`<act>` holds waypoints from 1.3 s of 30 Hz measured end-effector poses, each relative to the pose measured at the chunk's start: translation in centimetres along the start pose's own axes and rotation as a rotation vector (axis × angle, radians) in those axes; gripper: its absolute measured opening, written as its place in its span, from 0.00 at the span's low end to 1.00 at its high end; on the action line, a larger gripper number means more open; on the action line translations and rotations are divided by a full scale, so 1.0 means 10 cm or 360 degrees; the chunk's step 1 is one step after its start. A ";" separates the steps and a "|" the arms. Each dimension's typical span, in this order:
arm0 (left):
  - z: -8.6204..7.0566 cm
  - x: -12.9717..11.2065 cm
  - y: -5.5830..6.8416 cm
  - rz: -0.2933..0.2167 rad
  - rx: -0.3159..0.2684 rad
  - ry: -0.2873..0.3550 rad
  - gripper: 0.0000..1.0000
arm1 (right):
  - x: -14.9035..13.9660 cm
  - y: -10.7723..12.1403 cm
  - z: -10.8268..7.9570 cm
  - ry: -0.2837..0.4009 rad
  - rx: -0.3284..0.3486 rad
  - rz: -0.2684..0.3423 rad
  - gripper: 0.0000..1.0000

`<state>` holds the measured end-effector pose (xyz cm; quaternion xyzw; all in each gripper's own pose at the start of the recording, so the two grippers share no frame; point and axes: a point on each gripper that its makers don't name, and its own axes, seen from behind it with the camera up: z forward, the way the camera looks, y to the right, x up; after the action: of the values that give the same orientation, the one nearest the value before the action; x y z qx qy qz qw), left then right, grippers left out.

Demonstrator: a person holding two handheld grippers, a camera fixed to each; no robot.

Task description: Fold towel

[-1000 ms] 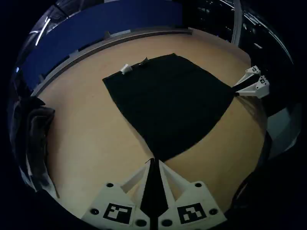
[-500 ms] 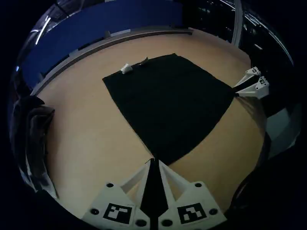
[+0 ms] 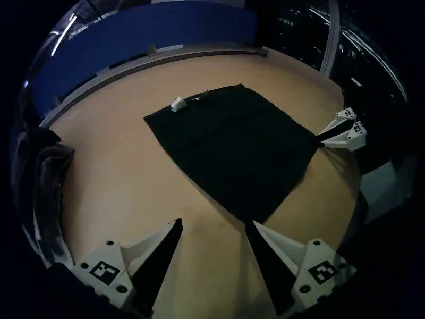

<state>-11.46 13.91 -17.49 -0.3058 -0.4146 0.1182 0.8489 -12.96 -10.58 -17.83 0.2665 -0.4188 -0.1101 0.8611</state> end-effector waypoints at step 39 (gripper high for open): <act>0.10 -0.14 0.31 0.0106 -0.0115 -0.0098 0.56 | 0.00 -0.01 -0.03 0.0007 0.0003 0.0000 0.17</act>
<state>-12.97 16.16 -19.79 -0.3461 -0.4342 0.1407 0.8197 -12.72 -10.60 -18.00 0.2675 -0.4172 -0.1090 0.8617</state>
